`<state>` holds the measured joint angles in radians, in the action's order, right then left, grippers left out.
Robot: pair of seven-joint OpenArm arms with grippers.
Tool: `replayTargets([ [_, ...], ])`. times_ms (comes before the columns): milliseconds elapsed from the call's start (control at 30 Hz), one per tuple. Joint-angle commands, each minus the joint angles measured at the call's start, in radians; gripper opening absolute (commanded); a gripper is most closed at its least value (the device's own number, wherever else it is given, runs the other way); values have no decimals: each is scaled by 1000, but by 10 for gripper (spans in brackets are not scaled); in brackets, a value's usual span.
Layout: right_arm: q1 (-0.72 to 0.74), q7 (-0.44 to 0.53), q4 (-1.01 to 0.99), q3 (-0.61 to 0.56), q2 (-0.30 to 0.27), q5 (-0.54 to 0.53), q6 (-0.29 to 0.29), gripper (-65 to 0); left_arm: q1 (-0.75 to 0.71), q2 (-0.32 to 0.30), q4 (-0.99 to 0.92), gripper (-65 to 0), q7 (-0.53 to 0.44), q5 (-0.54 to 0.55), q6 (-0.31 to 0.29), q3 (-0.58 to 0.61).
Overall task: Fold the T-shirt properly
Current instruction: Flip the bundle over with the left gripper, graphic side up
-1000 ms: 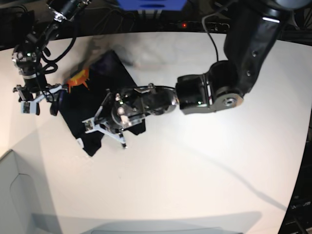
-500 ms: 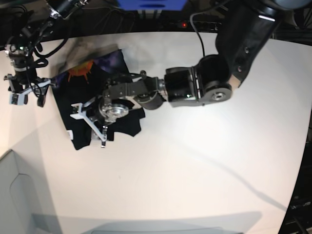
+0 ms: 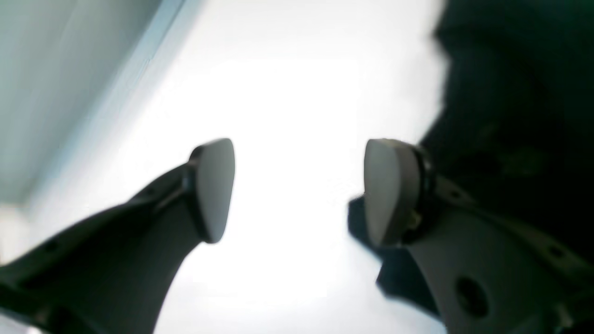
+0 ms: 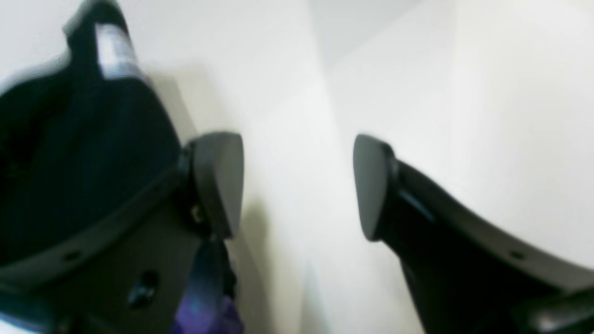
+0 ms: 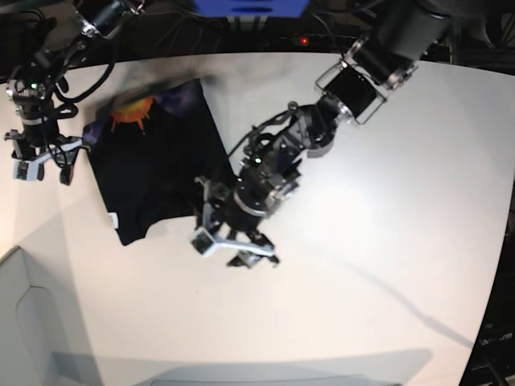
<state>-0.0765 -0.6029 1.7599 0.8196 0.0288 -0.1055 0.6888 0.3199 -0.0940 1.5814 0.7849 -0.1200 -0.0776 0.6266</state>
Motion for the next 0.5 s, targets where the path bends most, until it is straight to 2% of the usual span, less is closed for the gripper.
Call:
replayTargets([
  [0,14,25,15,-3,-16,-15,9,-267,-29,3,40,-233,-9,24,3,-50],
  [133,16,25,-21,-47,-19,-15,9,-267,-181,6,66,-234,-9,159,3,-261],
  [233,5,25,-62,-64,-19,-15,9,-267,-270,9,66,-234,-9,303,5,-370],
  [367,-33,34,-85,-67,-16,-15,9,-268,-327,4,66,-234,-9,428,9,-383],
  [467,-81,34,-85,-67,0,-18,9,-268,-341,10,40,-234,-11,443,11,-383],
])
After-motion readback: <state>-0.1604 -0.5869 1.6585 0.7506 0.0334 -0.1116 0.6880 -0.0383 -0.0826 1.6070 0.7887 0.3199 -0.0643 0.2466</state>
